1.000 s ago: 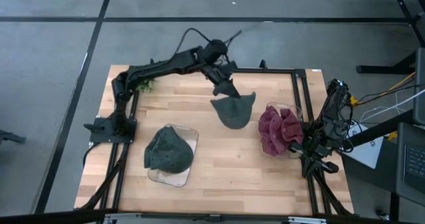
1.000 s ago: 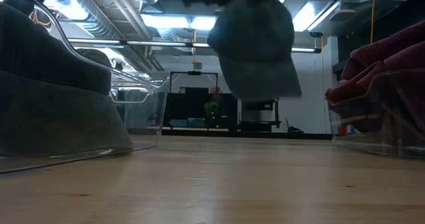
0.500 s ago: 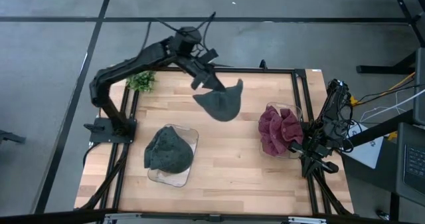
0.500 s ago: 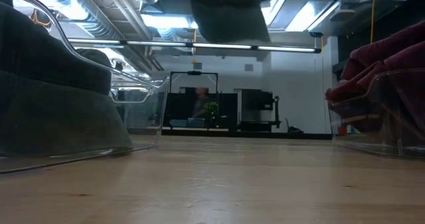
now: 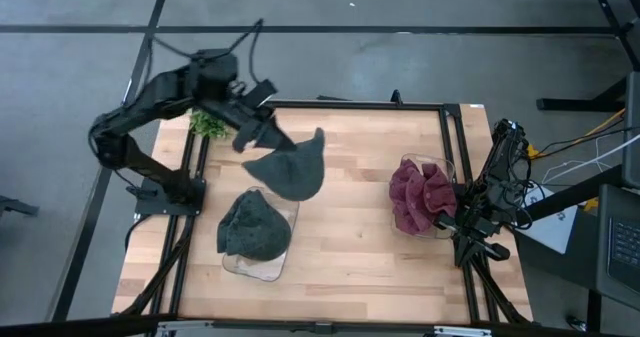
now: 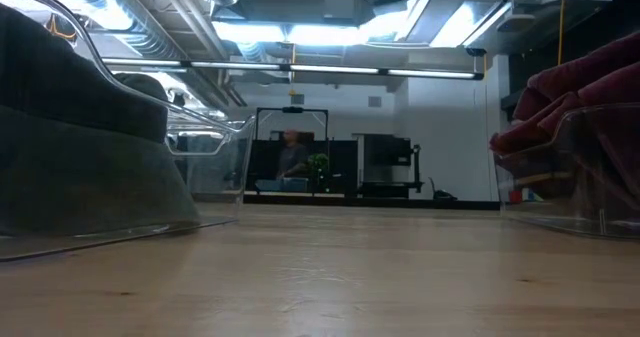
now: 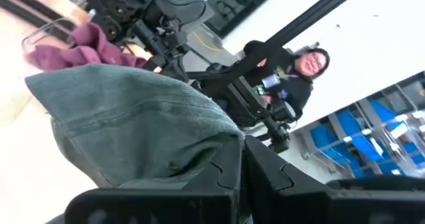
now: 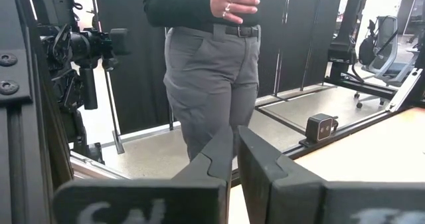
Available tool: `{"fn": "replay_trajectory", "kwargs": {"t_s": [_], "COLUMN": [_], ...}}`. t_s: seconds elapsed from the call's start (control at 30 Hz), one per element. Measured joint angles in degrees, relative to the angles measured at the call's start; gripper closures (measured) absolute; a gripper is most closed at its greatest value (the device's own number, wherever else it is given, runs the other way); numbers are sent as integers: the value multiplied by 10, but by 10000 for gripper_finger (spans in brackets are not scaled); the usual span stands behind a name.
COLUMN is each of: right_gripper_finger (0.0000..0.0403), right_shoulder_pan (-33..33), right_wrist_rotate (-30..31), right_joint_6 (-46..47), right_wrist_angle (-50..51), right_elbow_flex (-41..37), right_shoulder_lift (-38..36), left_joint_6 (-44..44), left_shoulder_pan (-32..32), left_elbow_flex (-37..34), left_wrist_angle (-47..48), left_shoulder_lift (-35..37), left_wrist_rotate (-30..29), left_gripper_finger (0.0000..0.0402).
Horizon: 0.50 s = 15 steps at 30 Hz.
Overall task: Pick & Place hat
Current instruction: Put the black cap into the left transparent bin
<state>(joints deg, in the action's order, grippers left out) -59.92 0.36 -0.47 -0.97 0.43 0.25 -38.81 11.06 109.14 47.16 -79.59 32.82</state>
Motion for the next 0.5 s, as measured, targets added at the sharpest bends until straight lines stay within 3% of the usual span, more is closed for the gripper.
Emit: {"fn": "replay_trajectory", "kwargs": {"t_s": [0.13,0.5], "right_gripper_finger": [379,379], "right_shoulder_pan": [0,0], "right_wrist_rotate": [0,0], "right_joint_6": [0,0], "right_wrist_angle": [0,0], "right_elbow_flex": [0,0], "right_shoulder_lift": [0,0], "left_joint_6": [-27,-107], "left_shoulder_pan": [-58,-266], "left_elbow_flex": [0,0], "left_wrist_angle": [25,68], "left_shoulder_lift": [34,66], "left_wrist_rotate": [-89,-413], "left_gripper_finger": [398,398]}}
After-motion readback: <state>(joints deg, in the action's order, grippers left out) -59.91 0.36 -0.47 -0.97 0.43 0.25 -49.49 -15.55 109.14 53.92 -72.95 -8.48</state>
